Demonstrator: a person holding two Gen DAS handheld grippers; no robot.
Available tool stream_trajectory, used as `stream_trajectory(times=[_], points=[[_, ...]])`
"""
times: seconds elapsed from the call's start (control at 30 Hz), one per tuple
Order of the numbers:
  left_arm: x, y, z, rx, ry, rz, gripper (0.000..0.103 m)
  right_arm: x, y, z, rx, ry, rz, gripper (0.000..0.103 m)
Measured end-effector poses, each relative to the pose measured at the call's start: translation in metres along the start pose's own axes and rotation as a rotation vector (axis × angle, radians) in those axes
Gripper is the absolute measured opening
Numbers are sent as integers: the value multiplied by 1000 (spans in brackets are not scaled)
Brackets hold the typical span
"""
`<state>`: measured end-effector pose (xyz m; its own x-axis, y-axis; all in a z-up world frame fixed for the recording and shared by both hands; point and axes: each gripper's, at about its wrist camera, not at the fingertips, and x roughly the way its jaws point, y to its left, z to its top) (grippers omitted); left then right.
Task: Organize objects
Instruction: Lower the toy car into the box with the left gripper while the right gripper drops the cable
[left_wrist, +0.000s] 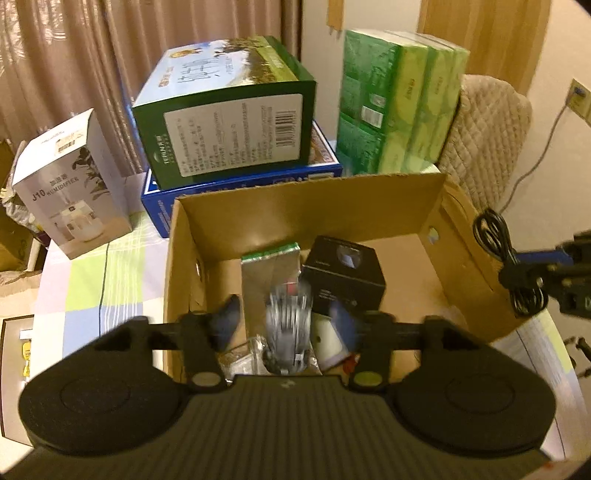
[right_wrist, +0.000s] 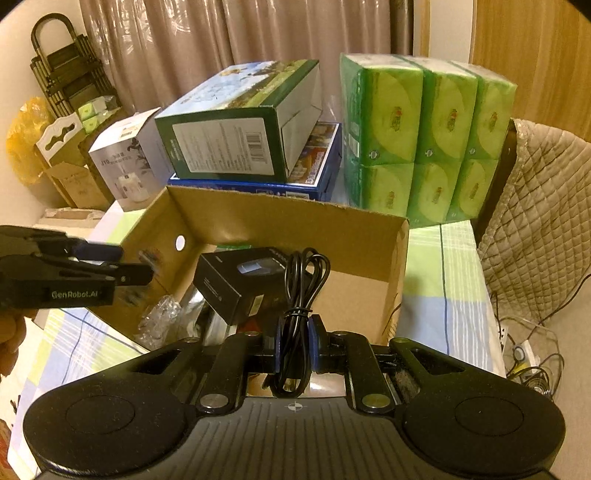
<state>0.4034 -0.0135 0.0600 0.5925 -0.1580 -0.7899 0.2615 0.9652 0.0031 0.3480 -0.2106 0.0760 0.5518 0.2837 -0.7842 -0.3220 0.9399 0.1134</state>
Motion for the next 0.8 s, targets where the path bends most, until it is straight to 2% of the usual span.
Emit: stream_trajectory(times=[0.27,0.37,0.63,0.67,0.73,0.77,0.8], points=[[1,5,-8,10,12,-6,52,3,-5,-5,20,10,-2,11],[-2,8,-11,3,11,-8,59,3,-5,-4,20,8,-7,11],[-5,15,-17,-7,10,-13,62,3,-4,4,45,-30,-1,11],[-5,16,-17,-10,9,-12,66,3,-4,5,40,-42,5,15],[-5,18,-18,-14,5,-8,70,1,-3,4,43,-71,6,42],[-5,18,-19,-16,4,-10,71,-2,-4,3,48,-90,4,61],[-6,19,-20,-18,4,-12,72,-4,-4,2,49,-104,8,62]])
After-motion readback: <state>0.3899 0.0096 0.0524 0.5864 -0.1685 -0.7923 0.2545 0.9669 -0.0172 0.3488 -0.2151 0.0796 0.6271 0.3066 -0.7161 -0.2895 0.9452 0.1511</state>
